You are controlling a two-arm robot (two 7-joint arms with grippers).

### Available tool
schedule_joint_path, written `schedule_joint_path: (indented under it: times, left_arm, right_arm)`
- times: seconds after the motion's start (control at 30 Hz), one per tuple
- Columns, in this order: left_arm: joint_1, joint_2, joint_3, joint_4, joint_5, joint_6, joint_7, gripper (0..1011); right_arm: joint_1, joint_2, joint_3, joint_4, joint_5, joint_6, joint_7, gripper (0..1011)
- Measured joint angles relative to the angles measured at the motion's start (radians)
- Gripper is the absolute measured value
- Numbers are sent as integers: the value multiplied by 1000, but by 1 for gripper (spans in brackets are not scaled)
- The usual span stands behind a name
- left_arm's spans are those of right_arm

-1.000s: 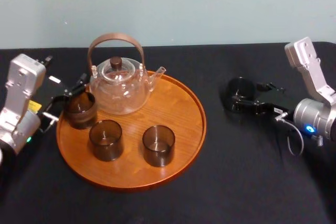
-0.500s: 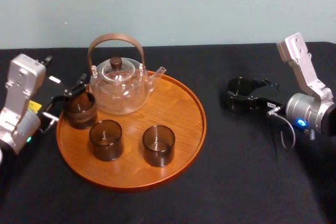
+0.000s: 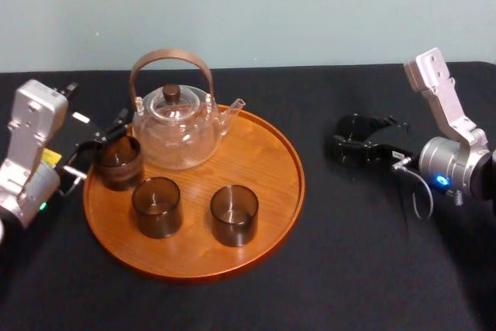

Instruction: Pick up the glass from the table and place it on the tray.

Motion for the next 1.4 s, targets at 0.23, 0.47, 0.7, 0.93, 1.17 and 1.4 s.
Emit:
schedule_joint_path:
  times: [0.23, 0.47, 0.7, 0.93, 1.17, 1.4]
  left_arm:
    - [0, 0, 0, 0, 0, 0, 0, 1001]
    - [0, 0, 0, 0, 0, 0, 0, 1001]
    - [0, 0, 0, 0, 0, 0, 0, 1002]
    - [0, 0, 0, 0, 0, 0, 0, 1001]
    - [0, 0, 0, 0, 0, 0, 0, 1001]
    - [0, 0, 0, 0, 0, 0, 0, 1001]
  right_arm:
    - [-1, 1, 1, -2, 2, 0, 0, 902]
    - [-2, 1, 2, -3, 4, -1, 0, 902]
    - [-3, 2, 3, -4, 5, -2, 0, 902]
    - [-12, 10, 11, -22, 10, -9, 18, 902]
    - [-19, 32, 16, -66, 22, -22, 57, 902]
    - [-1, 44, -5, -105, 31, -45, 102, 902]
